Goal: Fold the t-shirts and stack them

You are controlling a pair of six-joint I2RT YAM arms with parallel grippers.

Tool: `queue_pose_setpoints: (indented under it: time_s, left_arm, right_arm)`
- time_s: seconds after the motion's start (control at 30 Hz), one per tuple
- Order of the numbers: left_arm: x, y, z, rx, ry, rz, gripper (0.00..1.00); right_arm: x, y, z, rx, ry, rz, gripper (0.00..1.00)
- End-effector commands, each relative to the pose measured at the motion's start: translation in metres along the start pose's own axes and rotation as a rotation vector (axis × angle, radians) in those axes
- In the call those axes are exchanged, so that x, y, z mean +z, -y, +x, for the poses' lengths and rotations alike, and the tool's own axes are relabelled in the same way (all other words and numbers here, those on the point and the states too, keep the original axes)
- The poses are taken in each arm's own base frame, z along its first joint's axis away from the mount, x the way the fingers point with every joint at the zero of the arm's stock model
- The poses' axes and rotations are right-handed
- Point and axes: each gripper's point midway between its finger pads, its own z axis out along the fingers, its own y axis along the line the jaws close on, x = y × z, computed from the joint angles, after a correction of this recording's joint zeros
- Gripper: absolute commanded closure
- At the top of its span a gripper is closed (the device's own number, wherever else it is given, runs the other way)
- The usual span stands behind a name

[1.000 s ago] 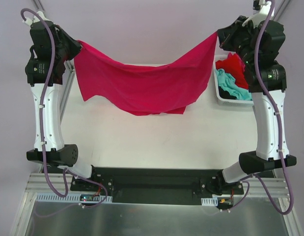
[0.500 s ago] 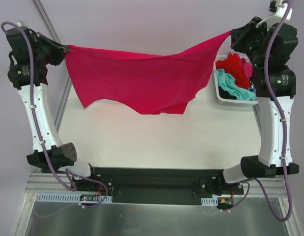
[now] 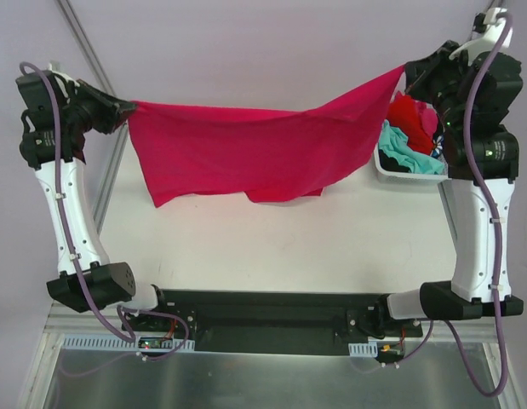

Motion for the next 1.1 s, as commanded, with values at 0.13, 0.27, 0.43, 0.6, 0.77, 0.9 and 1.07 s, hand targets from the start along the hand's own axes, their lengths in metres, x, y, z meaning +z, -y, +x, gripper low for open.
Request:
queue_pose_setpoints:
  time_s: [0.13, 0.27, 0.43, 0.6, 0.77, 0.9, 1.07]
  left_arm:
    - [-0.012, -0.035, 0.027, 0.062, -0.016, -0.062, 1.0]
    - [-0.005, -0.048, 0.031, 0.037, -0.034, -0.089, 1.0]
    - [0.007, -0.047, 0.02, 0.017, -0.036, -0.092, 1.0]
    - [0.013, -0.041, 0.008, 0.03, -0.018, -0.086, 1.0]
    - [0.021, -0.033, 0.005, -0.011, -0.033, -0.051, 1.0]
    - [0.012, 0.025, -0.024, 0.01, 0.023, 0.071, 1.0]
    - [0.003, 0.066, -0.048, -0.039, 0.098, 0.147, 1.0]
  right_arm:
    - [-0.014, 0.019, 0.044, -0.04, -0.1, 0.031, 1.0]
    - [-0.017, 0.016, 0.058, -0.058, -0.15, -0.004, 1.0]
    - [-0.012, 0.013, 0.053, -0.058, -0.16, -0.004, 0.99]
    - [-0.005, 0.009, 0.051, -0.042, -0.149, -0.026, 1.0]
    - [0.001, 0.004, 0.042, -0.027, -0.116, -0.041, 1.0]
    - [0.006, -0.026, -0.018, -0.016, 0.008, -0.126, 1.0]
    - [0.006, -0.047, -0.075, 0.008, 0.203, -0.2, 1.0]
